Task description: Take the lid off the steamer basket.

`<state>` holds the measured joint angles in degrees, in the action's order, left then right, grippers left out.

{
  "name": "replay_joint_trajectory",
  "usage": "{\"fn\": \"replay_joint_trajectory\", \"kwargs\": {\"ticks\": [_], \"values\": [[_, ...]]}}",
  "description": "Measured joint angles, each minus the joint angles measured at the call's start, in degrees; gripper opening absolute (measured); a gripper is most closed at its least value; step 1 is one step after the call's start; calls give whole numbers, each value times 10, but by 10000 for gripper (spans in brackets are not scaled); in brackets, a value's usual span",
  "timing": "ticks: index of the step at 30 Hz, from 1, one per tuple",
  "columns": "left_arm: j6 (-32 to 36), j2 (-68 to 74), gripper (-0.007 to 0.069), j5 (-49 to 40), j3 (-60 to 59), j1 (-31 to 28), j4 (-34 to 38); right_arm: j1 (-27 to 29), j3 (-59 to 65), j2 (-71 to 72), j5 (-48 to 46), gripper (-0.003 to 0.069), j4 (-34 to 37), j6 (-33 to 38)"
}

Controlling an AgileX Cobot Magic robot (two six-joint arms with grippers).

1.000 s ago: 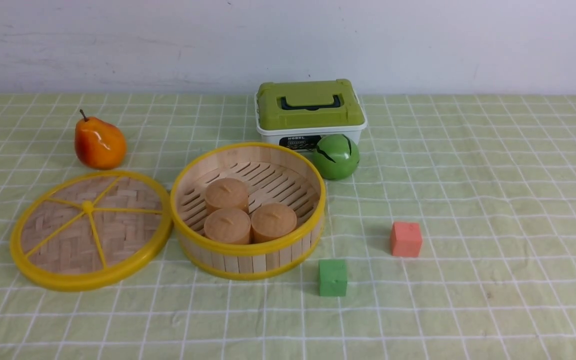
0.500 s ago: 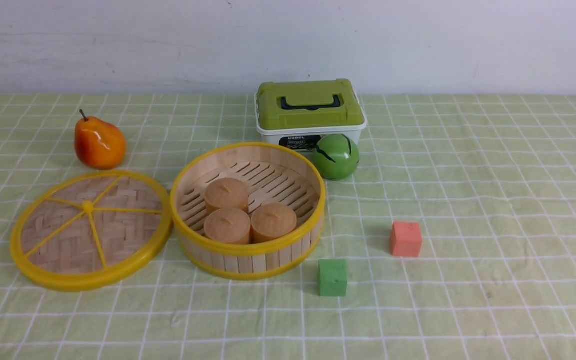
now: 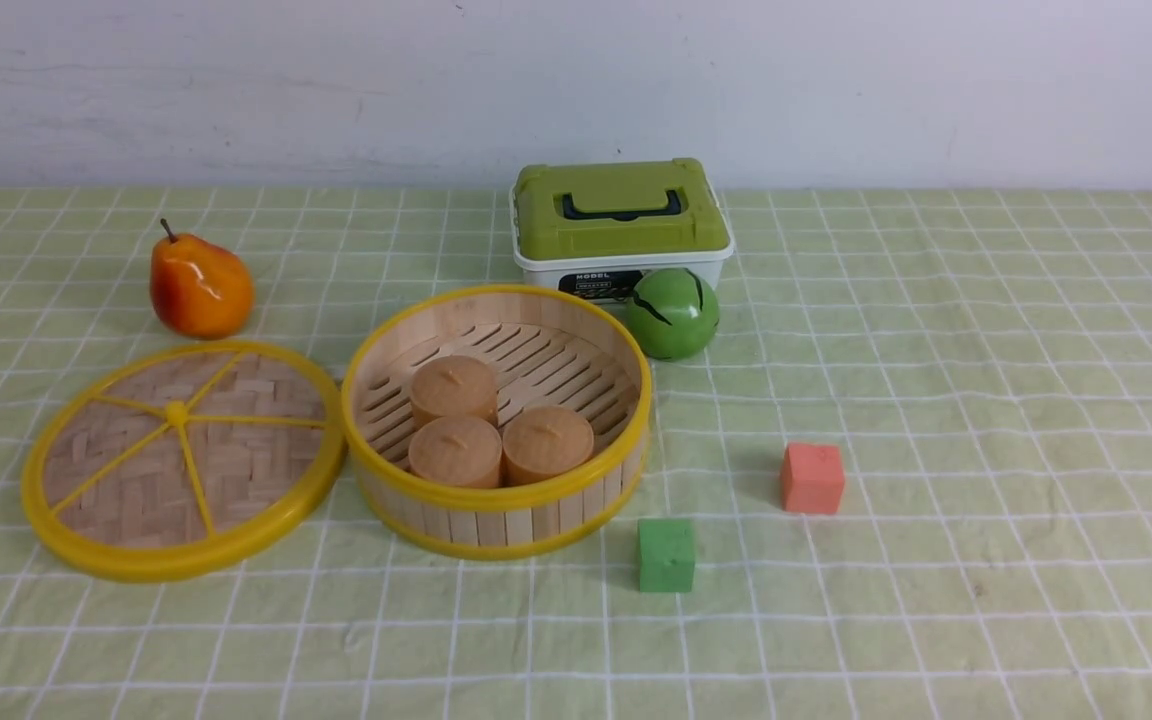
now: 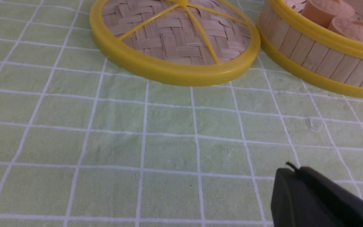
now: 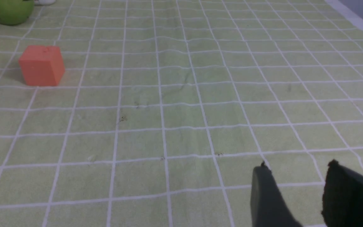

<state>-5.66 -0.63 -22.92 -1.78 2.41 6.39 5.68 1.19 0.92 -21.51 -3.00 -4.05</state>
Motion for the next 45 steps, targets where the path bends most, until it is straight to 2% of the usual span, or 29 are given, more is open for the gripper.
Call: {"fn": "replay_joint_trajectory", "kwargs": {"ticks": [45], "values": [[0, 0, 5, 0, 0, 0, 0, 0, 0, 0, 0, 241, 0, 0]]}}
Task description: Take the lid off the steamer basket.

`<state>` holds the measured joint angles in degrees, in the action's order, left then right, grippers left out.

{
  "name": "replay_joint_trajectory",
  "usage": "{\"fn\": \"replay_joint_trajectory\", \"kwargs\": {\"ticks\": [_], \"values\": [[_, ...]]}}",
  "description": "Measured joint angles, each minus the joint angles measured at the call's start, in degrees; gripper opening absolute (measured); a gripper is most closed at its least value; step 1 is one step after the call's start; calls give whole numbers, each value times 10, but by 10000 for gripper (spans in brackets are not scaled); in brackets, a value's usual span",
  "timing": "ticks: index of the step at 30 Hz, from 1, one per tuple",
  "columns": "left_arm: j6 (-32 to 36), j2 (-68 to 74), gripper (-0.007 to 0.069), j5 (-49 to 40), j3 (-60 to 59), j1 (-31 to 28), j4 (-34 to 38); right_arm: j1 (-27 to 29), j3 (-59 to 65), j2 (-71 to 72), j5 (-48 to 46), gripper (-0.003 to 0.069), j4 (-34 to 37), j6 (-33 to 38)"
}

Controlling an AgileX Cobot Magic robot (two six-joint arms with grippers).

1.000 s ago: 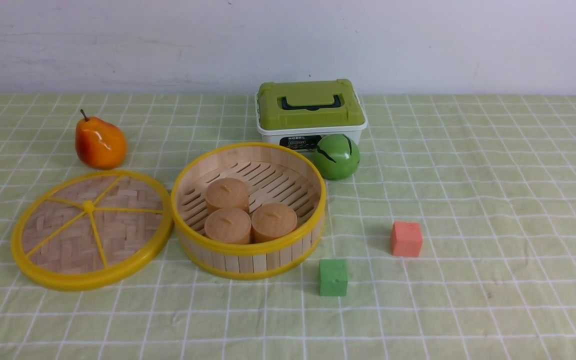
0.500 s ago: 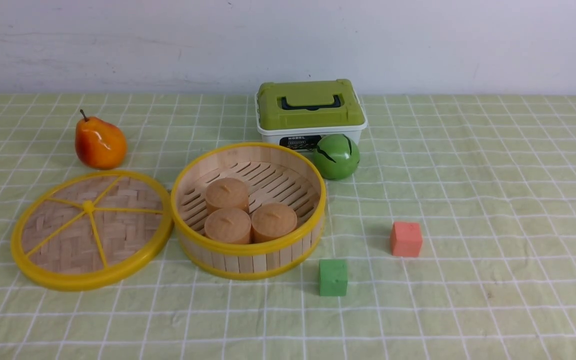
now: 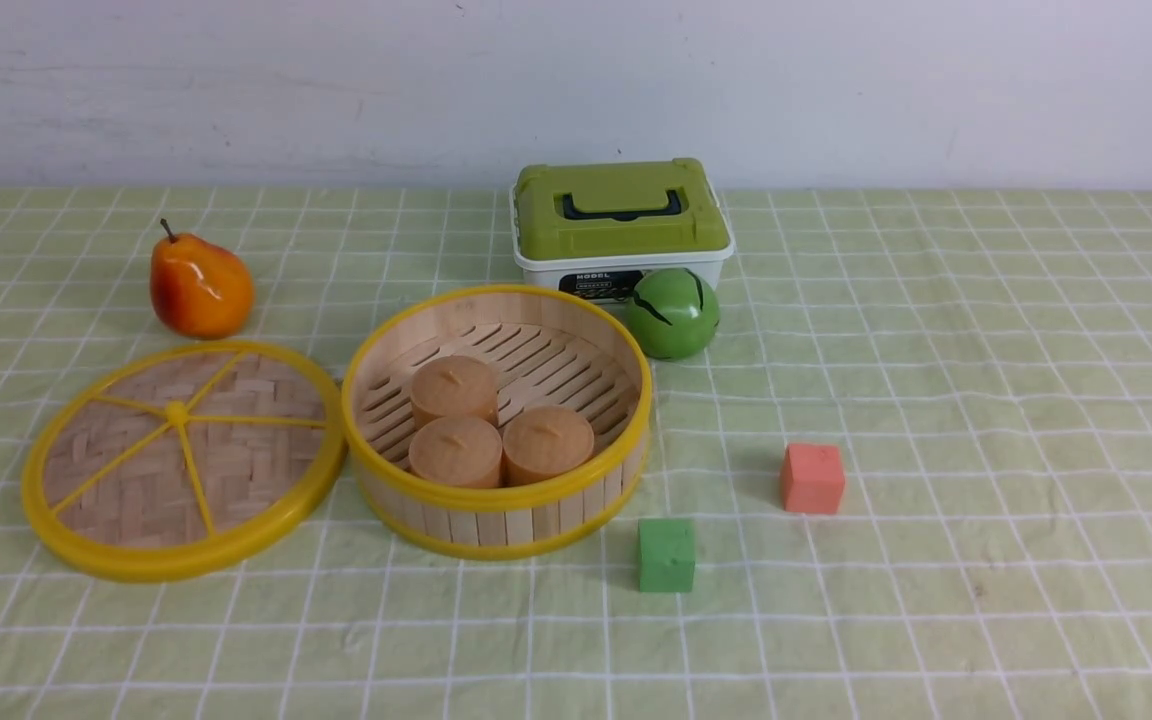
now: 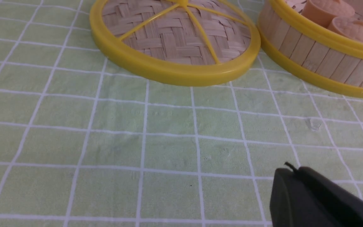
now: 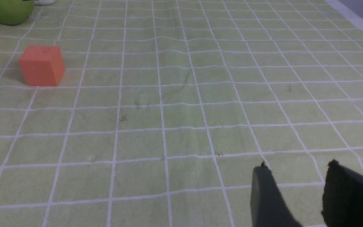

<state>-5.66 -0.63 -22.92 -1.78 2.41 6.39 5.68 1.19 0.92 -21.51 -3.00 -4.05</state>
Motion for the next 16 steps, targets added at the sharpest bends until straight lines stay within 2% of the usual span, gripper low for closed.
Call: {"fn": "replay_joint_trajectory", "kwargs": {"ticks": [16], "values": [[0, 0, 22, 0, 0, 0, 0, 0, 0, 0, 0, 241, 0, 0]]}}
